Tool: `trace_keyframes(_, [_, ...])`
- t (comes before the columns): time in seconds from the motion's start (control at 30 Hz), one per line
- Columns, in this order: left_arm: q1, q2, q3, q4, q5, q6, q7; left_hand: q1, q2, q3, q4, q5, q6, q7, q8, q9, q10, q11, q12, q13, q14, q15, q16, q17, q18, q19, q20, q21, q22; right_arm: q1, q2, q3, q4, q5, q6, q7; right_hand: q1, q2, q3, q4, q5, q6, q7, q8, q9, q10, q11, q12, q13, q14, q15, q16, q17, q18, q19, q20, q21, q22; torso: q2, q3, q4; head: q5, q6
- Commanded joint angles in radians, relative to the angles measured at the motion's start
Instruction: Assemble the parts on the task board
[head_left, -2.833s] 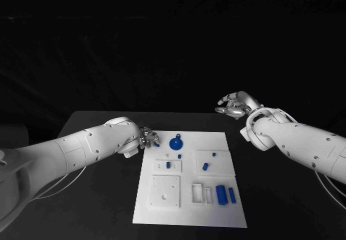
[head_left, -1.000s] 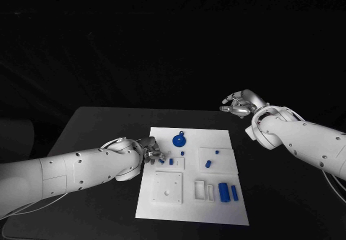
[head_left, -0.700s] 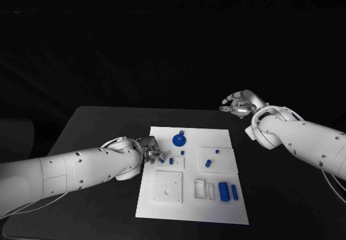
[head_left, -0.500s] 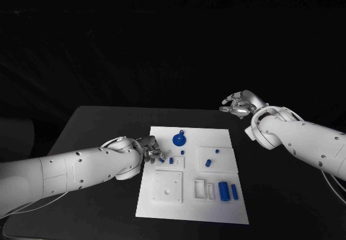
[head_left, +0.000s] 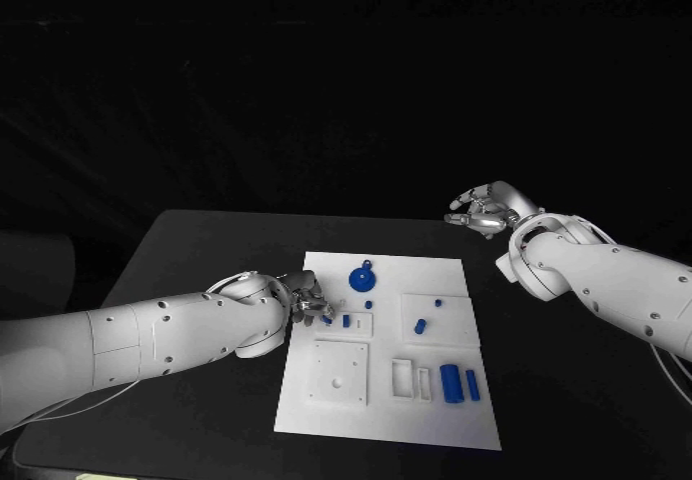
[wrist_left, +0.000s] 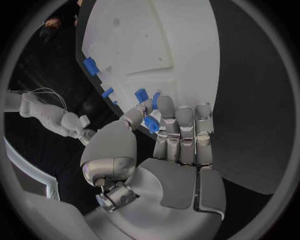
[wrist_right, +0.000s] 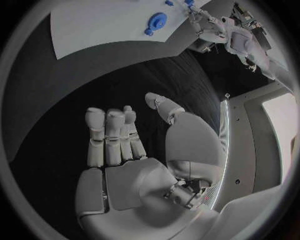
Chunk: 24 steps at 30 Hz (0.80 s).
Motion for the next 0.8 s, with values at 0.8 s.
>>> trace_keyframes(0.8, [-0.006, -0.013, -0.008, 0.011, -0.012, 0.012, -0.012, 0.009, 0.010, 0.007, -0.004, 0.007, 0.052, -0.043, 0.075, 0.001, 0.027, -0.036, 0.009, 0.005, 0.039, -0.042, 0.009, 0.002, 0.006, 0.012, -0.117, 0.007, 0.021, -0.002, 0.001, 0.000, -0.003, -0.002, 0.015, 0.000, -0.006, 0.010, -0.006, 0.001, 0.004, 0.001, 0.007, 0.000, 0.002, -0.007, -0.001, 0.006, -0.002, 0.009, 0.000, -0.004, 0.003, 0.100, 0.003, -0.008, -0.006, 0.002, 0.000, 0.0004, 0.0001, 0.007, -0.008])
